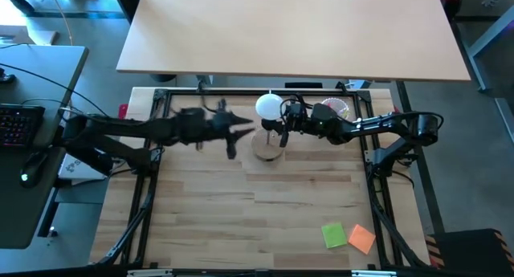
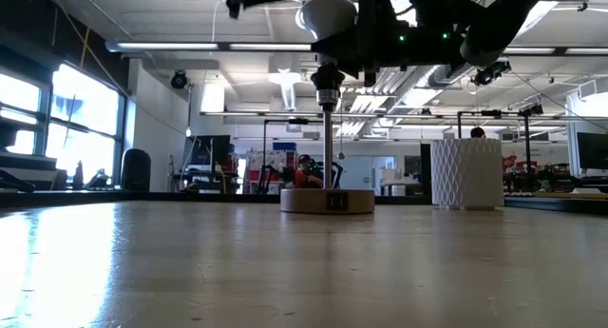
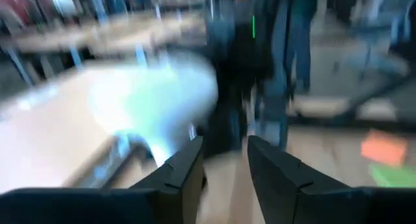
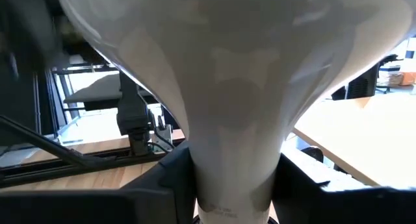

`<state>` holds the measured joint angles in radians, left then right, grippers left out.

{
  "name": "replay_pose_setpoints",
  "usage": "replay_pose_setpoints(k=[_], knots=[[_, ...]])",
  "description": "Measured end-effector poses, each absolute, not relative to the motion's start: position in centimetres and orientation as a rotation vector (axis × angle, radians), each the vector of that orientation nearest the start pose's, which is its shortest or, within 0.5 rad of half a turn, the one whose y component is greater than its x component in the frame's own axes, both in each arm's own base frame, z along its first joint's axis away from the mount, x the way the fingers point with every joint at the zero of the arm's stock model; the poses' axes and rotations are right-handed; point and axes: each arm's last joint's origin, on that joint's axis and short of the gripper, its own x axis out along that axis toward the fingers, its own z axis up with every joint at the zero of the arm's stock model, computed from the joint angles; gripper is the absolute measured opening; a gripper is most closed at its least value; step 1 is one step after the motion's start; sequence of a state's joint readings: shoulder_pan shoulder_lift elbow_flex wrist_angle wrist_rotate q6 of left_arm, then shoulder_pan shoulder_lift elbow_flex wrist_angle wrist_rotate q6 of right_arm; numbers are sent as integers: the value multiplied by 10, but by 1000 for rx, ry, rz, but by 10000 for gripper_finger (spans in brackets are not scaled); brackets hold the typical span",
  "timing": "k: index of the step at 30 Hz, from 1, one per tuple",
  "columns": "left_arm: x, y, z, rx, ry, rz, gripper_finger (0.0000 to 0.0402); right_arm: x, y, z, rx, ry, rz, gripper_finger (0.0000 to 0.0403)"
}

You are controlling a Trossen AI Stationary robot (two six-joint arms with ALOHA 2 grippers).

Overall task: Screw lightbulb
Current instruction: Insert the lightbulb into the lamp

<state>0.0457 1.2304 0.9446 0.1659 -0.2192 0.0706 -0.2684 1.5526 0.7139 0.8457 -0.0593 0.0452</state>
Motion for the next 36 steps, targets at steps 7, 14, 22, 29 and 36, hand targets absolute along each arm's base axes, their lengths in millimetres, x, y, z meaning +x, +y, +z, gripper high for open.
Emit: replay_pose_setpoints(k=[7, 14, 22, 29, 36], knots=[[275, 43, 372, 217, -28, 358, 74, 309, -83, 226, 44, -11, -208, 149], [316, 83, 377, 228, 187, 349, 56, 309, -83, 225, 46, -9, -204, 149], [338, 102, 373, 240, 359, 348, 54, 309, -83, 225, 48, -9, -204, 149], [336, 97, 369, 229, 413, 337, 54, 309, -83, 225, 43, -8, -197, 149], [337, 96, 368, 231, 415, 341, 54, 306, -82, 224, -32, 36, -199, 182]])
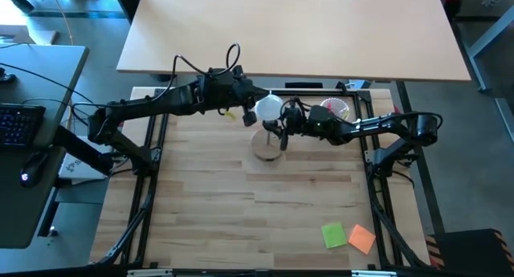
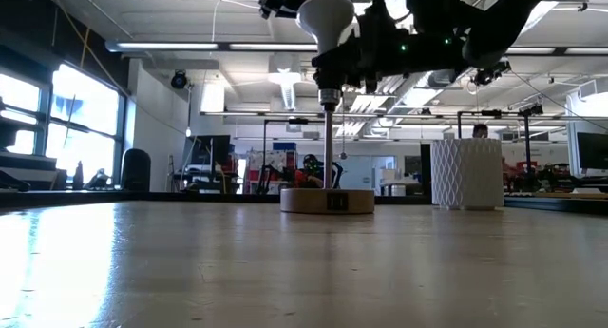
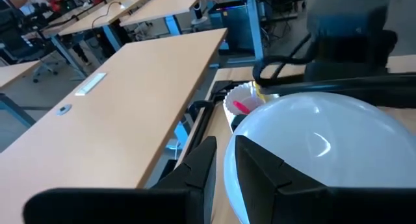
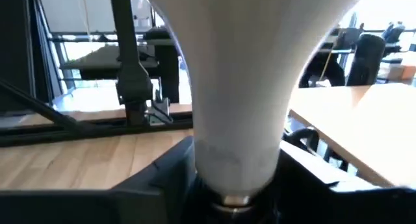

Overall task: Screw lightbulb
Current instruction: Insert the lightbulb into the lamp

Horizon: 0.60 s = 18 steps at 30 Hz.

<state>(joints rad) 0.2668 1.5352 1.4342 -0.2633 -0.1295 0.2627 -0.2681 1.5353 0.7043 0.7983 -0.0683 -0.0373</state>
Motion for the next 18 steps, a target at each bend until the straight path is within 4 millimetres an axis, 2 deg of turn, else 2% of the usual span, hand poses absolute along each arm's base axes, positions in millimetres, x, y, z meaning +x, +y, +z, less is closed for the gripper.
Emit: replay_pose_setpoints(k=[7, 14, 18], knots=[[340, 95, 370, 236, 381, 340, 54, 299, -80, 238, -77, 19, -204, 235], [340, 94, 370, 238, 370, 340, 54, 288, -77, 255, -81, 2, -204, 238], [339, 92, 373, 243, 355, 338, 54, 281, -75, 258, -71, 58, -206, 238]])
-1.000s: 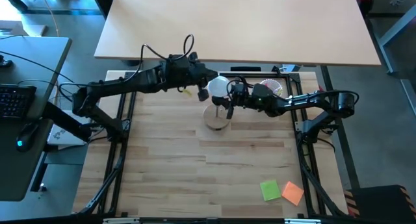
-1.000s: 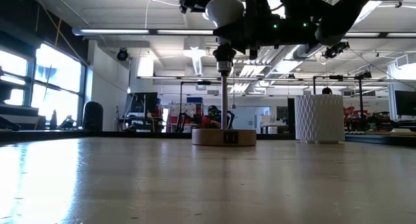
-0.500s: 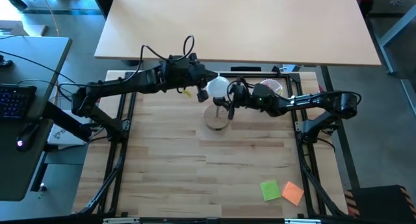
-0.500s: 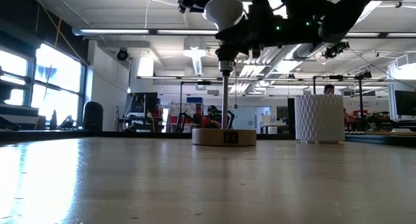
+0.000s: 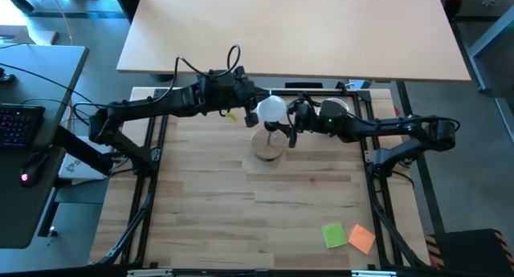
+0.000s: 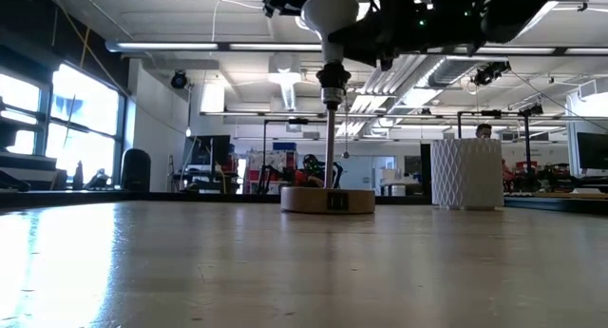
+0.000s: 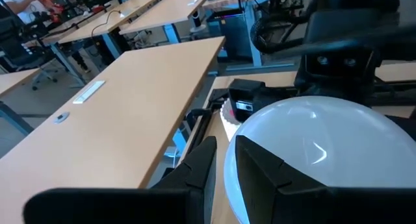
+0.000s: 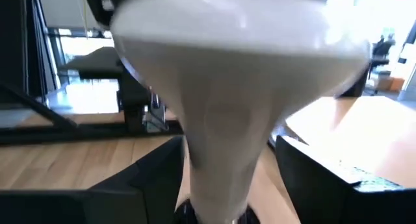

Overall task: Screw lightbulb
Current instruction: Insert the lightbulb into the lamp

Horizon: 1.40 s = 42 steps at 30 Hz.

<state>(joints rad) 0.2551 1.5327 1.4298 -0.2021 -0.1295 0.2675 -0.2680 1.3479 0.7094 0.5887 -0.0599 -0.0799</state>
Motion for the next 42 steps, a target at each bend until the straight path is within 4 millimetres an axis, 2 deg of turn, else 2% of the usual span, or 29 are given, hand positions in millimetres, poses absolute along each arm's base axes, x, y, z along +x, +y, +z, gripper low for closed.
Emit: replay_pose_setpoints(k=[9, 14, 19, 25, 29, 32, 36, 42], knots=[[334, 86, 381, 272, 333, 335, 54, 265, -71, 266, -57, 132, -212, 238], [333, 87, 382, 286, 332, 360, 54, 254, -71, 271, -48, 185, -311, 238], [333, 87, 384, 299, 319, 365, 54, 244, -67, 284, -60, 138, -323, 238], [320, 83, 401, 343, 313, 418, 54, 240, -56, 309, -85, -15, -243, 230], [302, 77, 420, 348, 345, 445, 54, 248, -56, 321, -49, 20, -181, 219], [288, 72, 422, 331, 414, 432, 54, 259, -60, 311, -45, 125, -190, 218], [276, 68, 413, 267, 541, 419, 48, 270, -69, 293, -18, 212, -208, 221], [288, 71, 387, 267, 571, 408, 31, 280, -90, 277, 43, 229, -197, 252]])
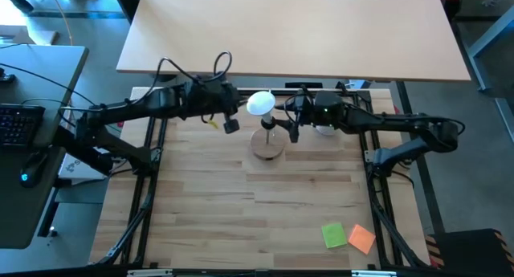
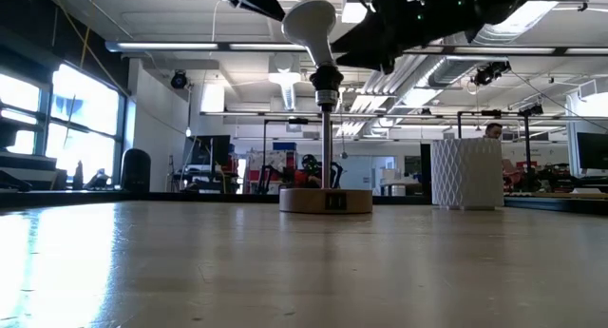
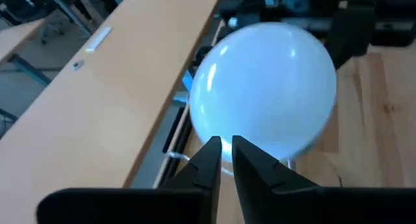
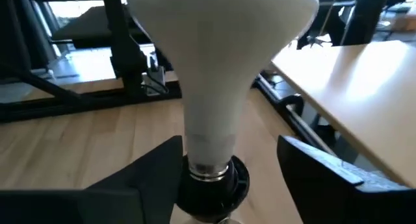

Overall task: Screw lightbulb
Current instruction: Insert the lightbulb into the lamp

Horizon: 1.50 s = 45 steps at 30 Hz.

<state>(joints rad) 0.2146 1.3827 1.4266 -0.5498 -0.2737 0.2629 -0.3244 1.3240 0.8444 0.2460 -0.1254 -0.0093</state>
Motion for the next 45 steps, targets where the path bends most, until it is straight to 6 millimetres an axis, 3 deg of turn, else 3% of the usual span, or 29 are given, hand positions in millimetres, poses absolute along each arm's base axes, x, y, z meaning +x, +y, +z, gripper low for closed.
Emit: replay_pose_setpoints(k=[8, 15, 20, 26, 45], knots=[[306, 75, 382, 311, 512, 395, 9, 294, -103, 264, 89, 178, -79, 273], [316, 76, 376, 312, 506, 379, 1, 299, -104, 267, 85, 106, -78, 271], [317, 76, 377, 313, 492, 376, 1, 299, -105, 269, 101, 85, -80, 239], [317, 76, 380, 316, 456, 354, 1, 299, -105, 269, 103, 82, -84, 151], [316, 70, 388, 348, 402, 349, 0, 300, -103, 270, 17, 54, -80, 151]])
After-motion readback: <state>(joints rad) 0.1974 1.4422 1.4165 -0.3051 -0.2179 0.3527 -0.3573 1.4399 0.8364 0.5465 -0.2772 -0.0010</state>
